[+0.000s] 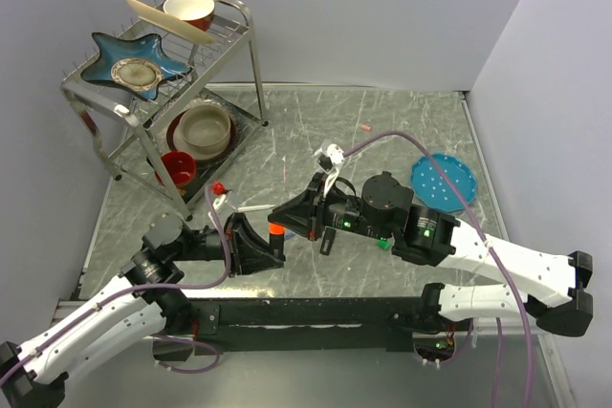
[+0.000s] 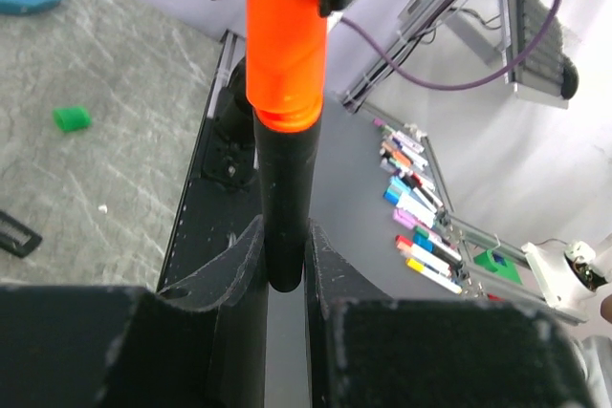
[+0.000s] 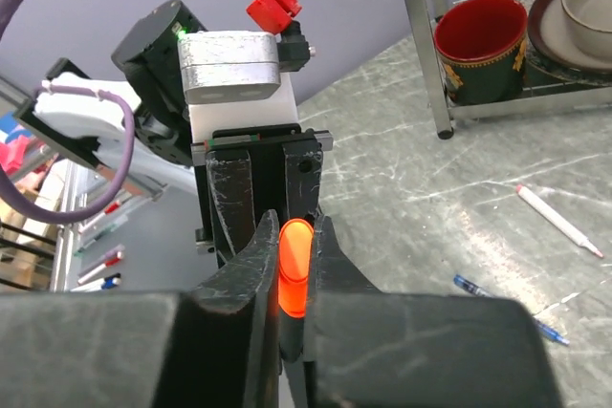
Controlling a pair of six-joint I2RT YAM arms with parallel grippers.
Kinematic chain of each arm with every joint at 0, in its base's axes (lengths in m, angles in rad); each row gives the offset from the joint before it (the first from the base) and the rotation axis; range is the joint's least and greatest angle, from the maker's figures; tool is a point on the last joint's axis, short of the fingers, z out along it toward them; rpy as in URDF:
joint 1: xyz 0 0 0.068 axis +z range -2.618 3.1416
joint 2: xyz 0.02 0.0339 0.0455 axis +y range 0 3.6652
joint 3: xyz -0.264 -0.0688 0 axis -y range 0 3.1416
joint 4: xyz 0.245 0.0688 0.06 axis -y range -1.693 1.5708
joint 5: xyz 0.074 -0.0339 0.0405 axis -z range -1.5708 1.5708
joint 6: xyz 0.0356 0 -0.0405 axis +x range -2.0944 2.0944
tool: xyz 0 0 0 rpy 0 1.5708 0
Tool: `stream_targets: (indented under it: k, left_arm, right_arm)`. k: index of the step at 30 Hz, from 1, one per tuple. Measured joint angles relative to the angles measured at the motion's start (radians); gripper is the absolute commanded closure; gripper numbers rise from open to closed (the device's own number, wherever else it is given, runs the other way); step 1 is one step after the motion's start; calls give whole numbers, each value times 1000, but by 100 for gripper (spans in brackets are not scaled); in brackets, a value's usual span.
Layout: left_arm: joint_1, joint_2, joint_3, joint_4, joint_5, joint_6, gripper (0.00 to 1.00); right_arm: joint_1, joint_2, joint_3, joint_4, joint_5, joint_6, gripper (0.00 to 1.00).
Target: Insert the pens into the pen caps
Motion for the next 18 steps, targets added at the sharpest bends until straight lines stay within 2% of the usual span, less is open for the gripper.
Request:
stream_targets:
  k: [7,13,18]
  left_arm:
    - [-12,75,34,-90,0,85,99]
    - [-22,119,41,-87,1,103,99]
    - [-26,180,79,-112,1,124,99]
  right_arm:
    - [-19,-58,-103,35,-12,-8,100]
    - [-21,-135,-177,44,-9,-9,100]
    - [-23,-139,-217,75,31,5,100]
